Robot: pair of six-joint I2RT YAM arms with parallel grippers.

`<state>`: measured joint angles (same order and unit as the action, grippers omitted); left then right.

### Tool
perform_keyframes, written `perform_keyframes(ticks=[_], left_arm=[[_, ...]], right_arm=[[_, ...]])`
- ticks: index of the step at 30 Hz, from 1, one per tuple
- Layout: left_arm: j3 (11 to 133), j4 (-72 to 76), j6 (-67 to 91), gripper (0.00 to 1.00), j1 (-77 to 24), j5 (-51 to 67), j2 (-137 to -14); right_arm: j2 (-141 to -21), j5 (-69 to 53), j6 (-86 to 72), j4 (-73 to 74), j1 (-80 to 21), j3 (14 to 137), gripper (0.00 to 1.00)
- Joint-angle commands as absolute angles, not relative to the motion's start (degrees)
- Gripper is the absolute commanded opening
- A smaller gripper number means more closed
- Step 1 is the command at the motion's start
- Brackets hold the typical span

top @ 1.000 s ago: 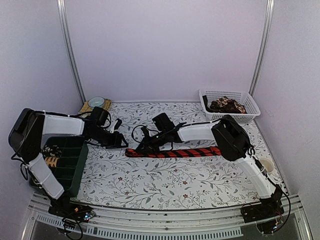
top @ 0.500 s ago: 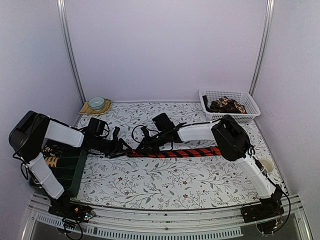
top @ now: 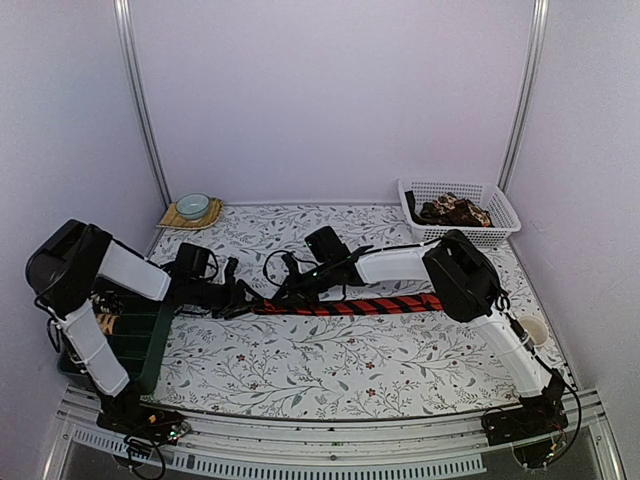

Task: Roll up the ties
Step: Roll the tie at the center of the board.

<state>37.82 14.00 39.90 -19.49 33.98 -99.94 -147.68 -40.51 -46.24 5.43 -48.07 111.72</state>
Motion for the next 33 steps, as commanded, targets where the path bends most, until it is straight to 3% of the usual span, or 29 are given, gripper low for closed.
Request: perform_keyframes(ticks=[1, 15, 24, 33], left_arm=[[33.64, 20.44, 45.04, 0.45, -19.09, 37.39, -103.71], [29.24, 28.45, 53.47, 0.44, -18.99, 37.53, -108.71], [30.49, 23.23, 52.96, 0.44, -18.98, 34.25, -109.16], [31.4, 20.74, 52.02, 0.3, -18.82, 31.64, -110.46]], right_arm=[[-152.62, -34.99, -45.18, 11.89, -48.88, 108.64, 0.04], [-151.94, -34.47, -44.66, 11.02, -49.11, 107.57, 0.03], [-151.26, -33.94, -43.86, 10.08, -49.26, 106.18, 0.02], [-150.42, -33.8, -43.59, 8.66, -49.46, 104.91, 0.02]])
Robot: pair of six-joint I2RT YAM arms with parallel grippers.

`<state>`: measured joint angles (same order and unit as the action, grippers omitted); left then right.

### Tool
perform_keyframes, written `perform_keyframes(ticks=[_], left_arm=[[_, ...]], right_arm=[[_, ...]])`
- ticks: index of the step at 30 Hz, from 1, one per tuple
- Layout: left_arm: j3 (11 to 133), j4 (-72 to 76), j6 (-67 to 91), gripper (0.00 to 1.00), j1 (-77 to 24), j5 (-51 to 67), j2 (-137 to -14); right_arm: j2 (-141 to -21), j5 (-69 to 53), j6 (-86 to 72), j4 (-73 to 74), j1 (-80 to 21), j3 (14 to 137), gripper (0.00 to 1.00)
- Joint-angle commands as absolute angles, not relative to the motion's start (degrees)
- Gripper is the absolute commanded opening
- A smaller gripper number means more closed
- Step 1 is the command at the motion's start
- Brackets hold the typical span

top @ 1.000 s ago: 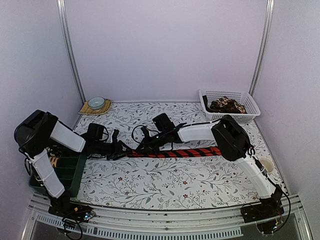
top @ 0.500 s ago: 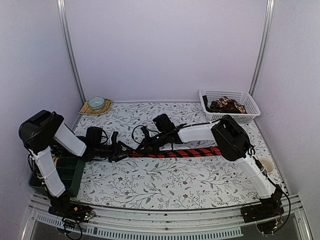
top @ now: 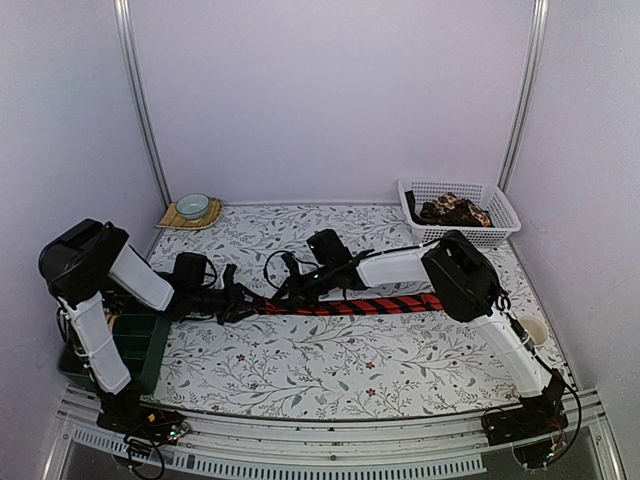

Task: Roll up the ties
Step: Roll the tie at the center of the board.

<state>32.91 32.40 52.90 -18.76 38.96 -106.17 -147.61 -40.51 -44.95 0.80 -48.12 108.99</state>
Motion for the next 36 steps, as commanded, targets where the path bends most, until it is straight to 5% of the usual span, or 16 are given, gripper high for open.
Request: perform_keyframes(ticks=[1, 13, 23, 36], left_arm=[[31.42, 20.7, 52.03, 0.28, -18.76, 31.38, -110.59], [31.74, 19.83, 51.59, 0.0, -18.09, 29.59, -110.9], [38.76, 0.71, 39.47, 0.0, -18.65, 16.67, -100.86], [48.34, -13.99, 26.71, 0.0, -24.91, -4.83, -95.98]], right_arm=[[-150.39, -33.76, -43.59, 8.59, -49.42, 104.86, 0.02], [-149.15, -33.29, -43.07, 7.09, -49.5, 103.45, 0.03], [-138.02, -34.46, -39.24, 6.25, -46.37, 100.73, 0.49], [-120.95, -29.74, -30.59, 8.41, -42.12, 88.65, 0.65]])
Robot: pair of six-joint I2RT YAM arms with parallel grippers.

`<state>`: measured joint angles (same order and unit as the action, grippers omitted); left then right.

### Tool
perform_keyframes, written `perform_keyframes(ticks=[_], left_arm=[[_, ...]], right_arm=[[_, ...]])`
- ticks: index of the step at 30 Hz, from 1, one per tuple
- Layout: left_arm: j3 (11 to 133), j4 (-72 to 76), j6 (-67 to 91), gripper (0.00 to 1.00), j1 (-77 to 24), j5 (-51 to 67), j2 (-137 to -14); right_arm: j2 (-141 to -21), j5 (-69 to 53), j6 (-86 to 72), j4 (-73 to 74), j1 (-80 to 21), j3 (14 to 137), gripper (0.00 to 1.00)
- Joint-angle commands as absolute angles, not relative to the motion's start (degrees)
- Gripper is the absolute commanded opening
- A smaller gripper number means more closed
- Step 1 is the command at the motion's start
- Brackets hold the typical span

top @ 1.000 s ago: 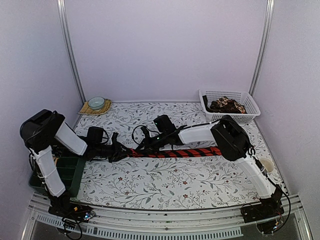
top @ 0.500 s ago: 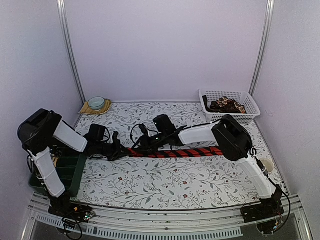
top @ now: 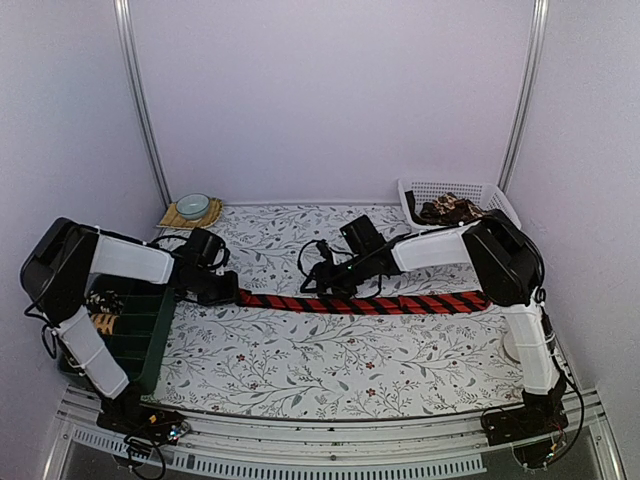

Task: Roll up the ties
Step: Roll the tie at the center of the board.

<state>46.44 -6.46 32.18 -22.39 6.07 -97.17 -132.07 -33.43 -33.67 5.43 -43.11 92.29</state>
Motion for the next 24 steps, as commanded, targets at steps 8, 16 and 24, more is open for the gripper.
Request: perform_keyframes(ticks=[8, 16, 24], left_arm=[[50.81, -15.6, 21.62, 0.0, -26.69, -7.23, -94.3], [54.53, -20.75, 19.21, 0.0, -29.81, -14.8, -95.49], [60.44, -27.79, 18.78, 0.0, -34.35, -24.51, -101.78]], right_arm=[[-119.58, -23.29, -25.82, 10.27, -41.91, 84.52, 0.67], [-118.66, -19.52, -18.85, 10.55, -41.87, 83.69, 0.7], [-117.52, -16.29, -13.75, 10.76, -41.79, 83.33, 0.72]])
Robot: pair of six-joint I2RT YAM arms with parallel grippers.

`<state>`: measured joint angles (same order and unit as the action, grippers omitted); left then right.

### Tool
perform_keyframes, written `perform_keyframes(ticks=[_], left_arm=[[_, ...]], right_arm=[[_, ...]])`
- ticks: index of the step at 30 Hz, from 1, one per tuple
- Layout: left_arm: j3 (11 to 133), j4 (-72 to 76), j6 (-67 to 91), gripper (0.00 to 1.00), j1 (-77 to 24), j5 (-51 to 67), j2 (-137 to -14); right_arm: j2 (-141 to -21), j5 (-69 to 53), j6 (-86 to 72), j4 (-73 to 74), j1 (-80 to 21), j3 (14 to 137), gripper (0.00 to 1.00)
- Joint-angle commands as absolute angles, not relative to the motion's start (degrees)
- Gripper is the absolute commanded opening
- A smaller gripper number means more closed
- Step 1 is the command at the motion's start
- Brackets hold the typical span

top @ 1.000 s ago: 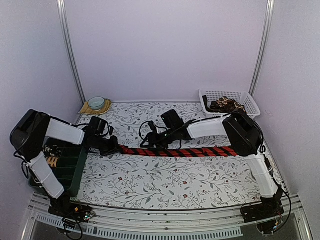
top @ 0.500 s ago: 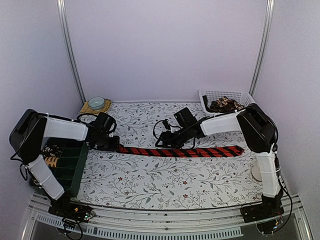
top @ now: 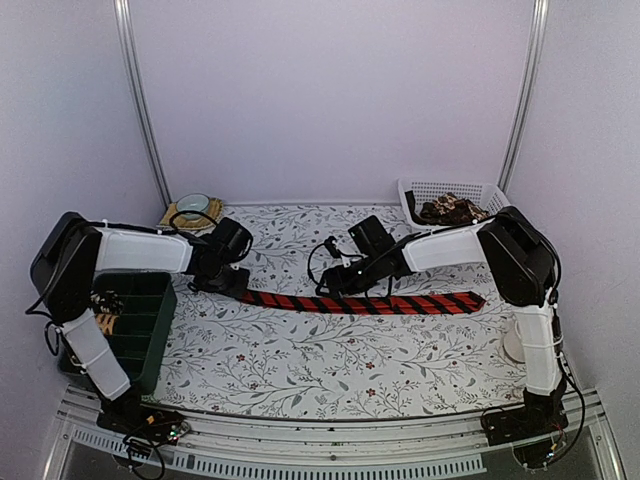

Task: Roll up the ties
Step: Roll the tie at the center of the board.

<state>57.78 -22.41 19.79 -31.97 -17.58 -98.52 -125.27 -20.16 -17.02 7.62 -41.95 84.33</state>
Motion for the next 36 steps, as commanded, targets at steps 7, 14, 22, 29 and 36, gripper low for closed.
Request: perform_keyframes(ticks=[7, 14, 22, 29, 36], left_arm=[[65.84, -33.66, 18.89, 0.0, -38.67, -32.65, -106.29], [70.36, -38.83, 19.24, 0.0, -42.97, -39.48, -109.62], [74.36, -43.84, 19.71, 0.0, -46.9, -44.43, -116.3], [74.87, -45.87, 20.4, 0.0, -47.63, -47.67, -118.04], [76.4, -48.15, 21.82, 0.0, -48.0, -52.23, -118.23]], right_arm=[[-117.77, -15.43, -13.88, 10.83, -41.77, 82.93, 0.73], [-117.91, -14.56, -14.4, 10.73, -41.73, 82.92, 0.73], [-117.29, -14.46, -15.28, 10.18, -40.94, 82.0, 0.74], [-115.78, -17.62, -16.93, 8.28, -38.81, 79.51, 0.74], [-116.15, -19.64, -18.05, 7.51, -38.07, 78.84, 0.74]])
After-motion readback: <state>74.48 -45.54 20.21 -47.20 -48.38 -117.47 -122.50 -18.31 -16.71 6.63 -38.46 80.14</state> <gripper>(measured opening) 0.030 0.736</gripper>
